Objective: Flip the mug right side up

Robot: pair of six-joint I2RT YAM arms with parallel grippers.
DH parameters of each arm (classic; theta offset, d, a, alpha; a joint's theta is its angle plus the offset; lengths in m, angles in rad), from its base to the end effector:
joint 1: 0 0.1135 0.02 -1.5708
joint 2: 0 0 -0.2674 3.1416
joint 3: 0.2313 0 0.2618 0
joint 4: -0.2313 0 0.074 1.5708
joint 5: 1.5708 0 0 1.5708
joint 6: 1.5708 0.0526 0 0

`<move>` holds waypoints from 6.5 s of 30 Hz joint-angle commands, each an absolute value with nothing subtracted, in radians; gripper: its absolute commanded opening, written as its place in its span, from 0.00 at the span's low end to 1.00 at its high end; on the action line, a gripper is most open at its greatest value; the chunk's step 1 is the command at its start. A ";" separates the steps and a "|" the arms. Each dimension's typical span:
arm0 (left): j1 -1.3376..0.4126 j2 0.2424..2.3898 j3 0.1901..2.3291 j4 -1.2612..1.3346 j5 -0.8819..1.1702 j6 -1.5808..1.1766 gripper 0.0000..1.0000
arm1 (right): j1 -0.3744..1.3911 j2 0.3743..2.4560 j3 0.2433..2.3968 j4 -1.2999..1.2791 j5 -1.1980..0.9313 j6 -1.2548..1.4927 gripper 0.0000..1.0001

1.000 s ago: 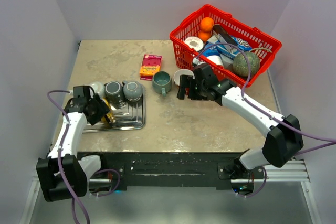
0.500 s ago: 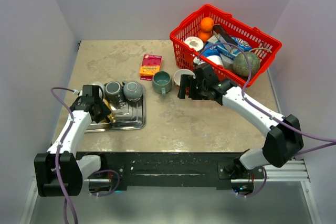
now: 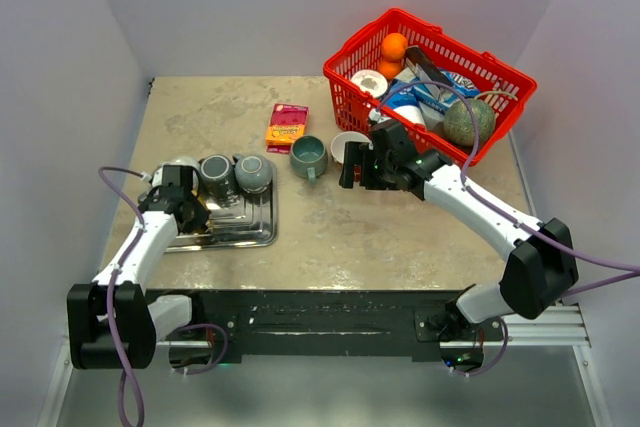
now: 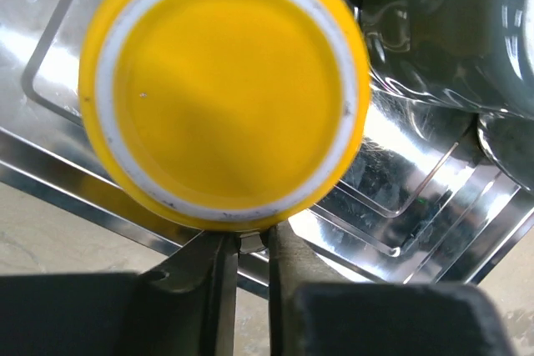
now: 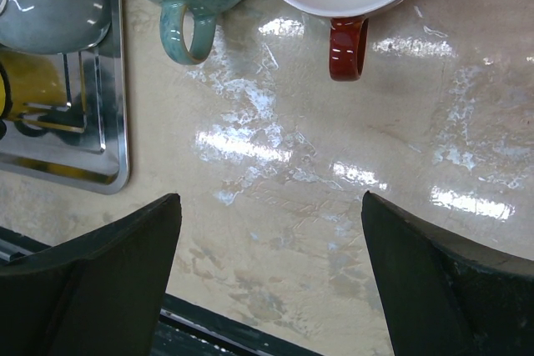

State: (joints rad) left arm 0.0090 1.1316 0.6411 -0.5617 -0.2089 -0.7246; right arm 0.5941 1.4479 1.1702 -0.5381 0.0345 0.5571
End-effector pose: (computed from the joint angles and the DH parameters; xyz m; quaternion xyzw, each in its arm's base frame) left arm 0.2214 0.0129 0.1795 -0.3697 0.8878 0.0051 0.2741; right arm 0.2790 0.1863 0.2746 -0.0108 0.9294 0.1872 0.3179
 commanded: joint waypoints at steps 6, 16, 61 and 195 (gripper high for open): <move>0.008 1.095 0.673 -0.575 -0.203 -0.724 0.00 | 0.588 1.427 1.215 -0.537 0.040 0.545 0.91; -0.049 0.971 0.794 -0.608 0.047 -0.696 0.00 | 0.588 1.422 1.216 -0.491 -0.096 0.537 0.92; -0.120 0.773 0.861 0.462 0.764 -1.074 0.00 | 0.746 1.477 1.279 0.628 -0.598 1.071 0.78; 0.327 1.193 1.042 -0.695 -0.183 -0.537 0.99 | 0.673 1.361 1.252 -0.664 0.466 0.468 0.85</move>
State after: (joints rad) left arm 0.2424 1.1667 1.0294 -0.7200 -0.1818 -0.4915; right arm 0.6853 1.4174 1.2709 -0.6697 0.4839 0.4778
